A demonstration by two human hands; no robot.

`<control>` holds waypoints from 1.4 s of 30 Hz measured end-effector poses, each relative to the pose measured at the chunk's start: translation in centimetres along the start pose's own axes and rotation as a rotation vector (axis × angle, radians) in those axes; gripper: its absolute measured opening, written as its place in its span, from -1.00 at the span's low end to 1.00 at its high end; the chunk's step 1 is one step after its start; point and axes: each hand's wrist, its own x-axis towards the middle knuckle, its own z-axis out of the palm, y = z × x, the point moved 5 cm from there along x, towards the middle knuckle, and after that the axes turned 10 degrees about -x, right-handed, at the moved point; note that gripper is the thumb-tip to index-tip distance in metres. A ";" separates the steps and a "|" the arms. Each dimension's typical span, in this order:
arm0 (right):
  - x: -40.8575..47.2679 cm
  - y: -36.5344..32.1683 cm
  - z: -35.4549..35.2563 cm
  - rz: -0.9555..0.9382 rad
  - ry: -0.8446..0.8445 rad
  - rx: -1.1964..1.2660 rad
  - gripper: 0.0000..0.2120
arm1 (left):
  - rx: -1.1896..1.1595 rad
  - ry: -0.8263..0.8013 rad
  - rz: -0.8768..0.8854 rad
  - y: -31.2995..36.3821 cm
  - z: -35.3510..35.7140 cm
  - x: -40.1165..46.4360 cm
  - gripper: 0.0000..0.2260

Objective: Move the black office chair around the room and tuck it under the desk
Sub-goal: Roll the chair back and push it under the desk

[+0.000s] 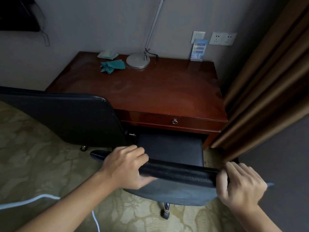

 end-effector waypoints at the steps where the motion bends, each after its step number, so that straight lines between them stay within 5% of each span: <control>1: 0.4 0.1 0.3 0.002 0.018 -0.005 -0.64 | -0.001 0.003 0.013 -0.4 0.1 0.6 -0.53; 19: 6.1 -0.4 7.1 0.029 0.053 -0.070 -0.69 | 0.042 -0.023 0.017 -8.0 1.0 7.1 -0.46; 36: 5.4 3.9 6.0 0.025 -0.128 -0.046 -0.80 | 0.099 -0.034 -0.128 -0.2 3.5 4.9 -0.51; 42: 7.1 3.9 7.2 0.046 -0.077 -0.046 -0.76 | 0.103 0.010 -0.115 -2.0 2.7 6.9 -0.50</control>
